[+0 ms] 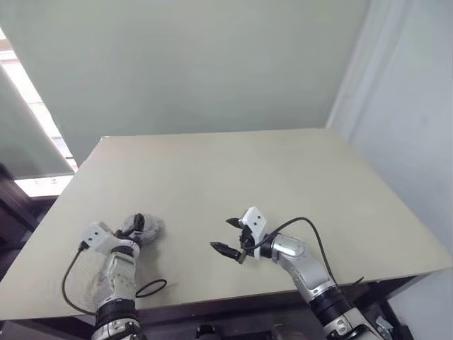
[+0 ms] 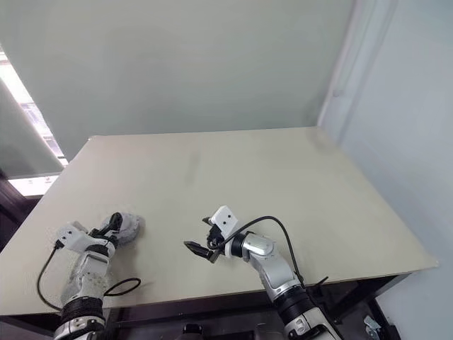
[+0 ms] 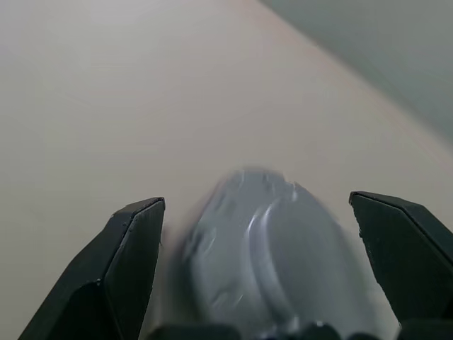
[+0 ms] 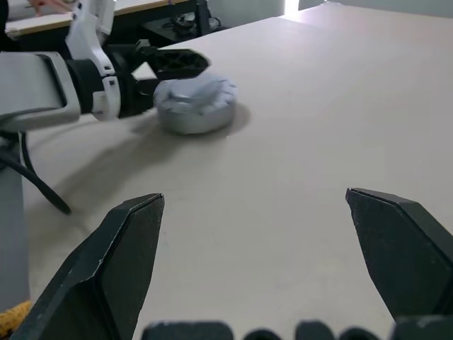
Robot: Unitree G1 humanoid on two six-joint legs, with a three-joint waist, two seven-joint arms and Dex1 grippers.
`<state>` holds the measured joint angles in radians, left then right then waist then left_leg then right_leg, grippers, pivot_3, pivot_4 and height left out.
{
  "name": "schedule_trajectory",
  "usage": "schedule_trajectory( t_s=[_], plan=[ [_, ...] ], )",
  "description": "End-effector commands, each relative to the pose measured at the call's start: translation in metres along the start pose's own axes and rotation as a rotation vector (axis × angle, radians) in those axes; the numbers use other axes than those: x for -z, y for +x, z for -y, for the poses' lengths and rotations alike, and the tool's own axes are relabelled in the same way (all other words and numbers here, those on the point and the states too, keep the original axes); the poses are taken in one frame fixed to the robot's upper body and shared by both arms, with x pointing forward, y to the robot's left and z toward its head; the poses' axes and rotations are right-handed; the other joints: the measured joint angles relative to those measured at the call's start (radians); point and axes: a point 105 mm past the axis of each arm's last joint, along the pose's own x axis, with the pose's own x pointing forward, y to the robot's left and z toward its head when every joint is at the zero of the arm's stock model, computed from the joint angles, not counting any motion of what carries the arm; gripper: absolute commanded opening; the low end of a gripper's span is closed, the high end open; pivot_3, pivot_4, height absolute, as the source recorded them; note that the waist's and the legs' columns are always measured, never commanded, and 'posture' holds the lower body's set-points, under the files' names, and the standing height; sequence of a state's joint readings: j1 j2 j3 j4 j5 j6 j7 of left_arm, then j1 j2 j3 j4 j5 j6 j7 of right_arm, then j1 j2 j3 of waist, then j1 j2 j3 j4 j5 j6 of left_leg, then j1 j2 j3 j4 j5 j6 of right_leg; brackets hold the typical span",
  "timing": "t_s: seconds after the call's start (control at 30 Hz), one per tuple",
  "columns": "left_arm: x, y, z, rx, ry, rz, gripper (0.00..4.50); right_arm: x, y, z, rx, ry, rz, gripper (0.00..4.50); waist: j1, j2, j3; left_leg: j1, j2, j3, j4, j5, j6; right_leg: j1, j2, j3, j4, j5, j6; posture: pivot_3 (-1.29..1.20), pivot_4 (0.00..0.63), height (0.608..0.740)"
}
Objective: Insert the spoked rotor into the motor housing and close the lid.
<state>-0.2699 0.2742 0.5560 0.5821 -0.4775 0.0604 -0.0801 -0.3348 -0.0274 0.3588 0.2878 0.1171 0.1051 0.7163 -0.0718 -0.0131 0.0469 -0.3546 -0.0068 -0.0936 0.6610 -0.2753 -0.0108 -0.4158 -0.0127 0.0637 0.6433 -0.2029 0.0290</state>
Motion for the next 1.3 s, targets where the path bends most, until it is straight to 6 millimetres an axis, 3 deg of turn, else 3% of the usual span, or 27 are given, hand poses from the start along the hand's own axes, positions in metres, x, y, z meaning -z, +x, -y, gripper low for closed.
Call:
schedule_trajectory(
  t_s=[0.03,0.17,0.23,0.5,0.7,0.87,1.1,1.3],
  plan=[
    [-0.025,-0.001,-0.006,-0.027,0.179,0.091,4.47,-0.017,0.000,0.002,0.006,-0.044,0.058,4.50,0.001,0.000,0.000,0.001,0.000,0.000,0.000,0.000,0.000,0.000,0.000,0.000,0.000,0.000,0.000,0.00,0.000,0.740],
    [-0.032,-0.004,-0.002,0.005,0.238,0.119,4.47,-0.016,0.001,0.003,0.010,-0.046,0.055,4.50,0.005,0.001,0.000,0.003,0.000,0.000,0.000,0.000,0.000,0.004,-0.001,-0.002,0.000,0.000,0.000,0.00,0.000,0.740],
    [-0.039,-0.008,0.013,0.104,0.283,0.158,4.47,-0.018,0.001,0.005,0.022,-0.044,0.061,4.50,0.006,0.000,0.000,0.005,-0.001,0.000,0.001,0.000,0.000,0.005,-0.001,-0.002,0.000,0.000,0.000,0.00,0.000,0.740],
    [-0.041,-0.046,0.096,0.630,0.241,0.164,4.47,-0.018,-0.015,0.030,0.133,0.070,0.050,4.50,0.008,0.001,0.000,0.006,0.000,0.001,0.000,0.000,0.000,0.007,-0.001,-0.001,0.000,0.000,0.000,0.00,0.000,0.740],
    [-0.009,-0.082,0.148,0.947,0.321,-0.008,4.47,-0.023,-0.051,0.064,0.280,0.076,0.052,4.50,0.006,0.002,0.001,0.007,0.000,0.002,0.000,0.000,0.000,0.007,-0.001,0.000,0.000,0.000,0.000,0.00,0.000,0.740],
    [0.009,-0.095,0.161,1.042,0.338,-0.090,4.47,-0.024,-0.079,0.080,0.369,0.030,0.057,4.50,-0.003,0.002,0.001,0.007,0.001,0.003,-0.001,0.000,0.000,0.007,0.001,0.001,0.000,0.000,0.000,0.00,0.000,0.740],
    [0.016,-0.100,0.158,1.065,0.357,-0.132,4.47,-0.018,-0.125,0.086,0.475,-0.003,0.070,4.50,-0.002,0.004,0.002,0.008,0.001,0.005,-0.001,0.000,0.000,0.007,0.001,0.002,-0.001,-0.002,-0.002,0.00,0.000,0.740],
    [0.015,-0.098,0.152,1.061,0.365,-0.141,4.47,-0.014,-0.129,0.082,0.487,0.006,0.076,4.50,-0.003,0.004,0.002,0.010,0.002,0.008,0.000,0.000,0.001,0.008,0.001,0.004,-0.001,-0.002,-0.003,0.00,0.000,0.740]
  ],
)
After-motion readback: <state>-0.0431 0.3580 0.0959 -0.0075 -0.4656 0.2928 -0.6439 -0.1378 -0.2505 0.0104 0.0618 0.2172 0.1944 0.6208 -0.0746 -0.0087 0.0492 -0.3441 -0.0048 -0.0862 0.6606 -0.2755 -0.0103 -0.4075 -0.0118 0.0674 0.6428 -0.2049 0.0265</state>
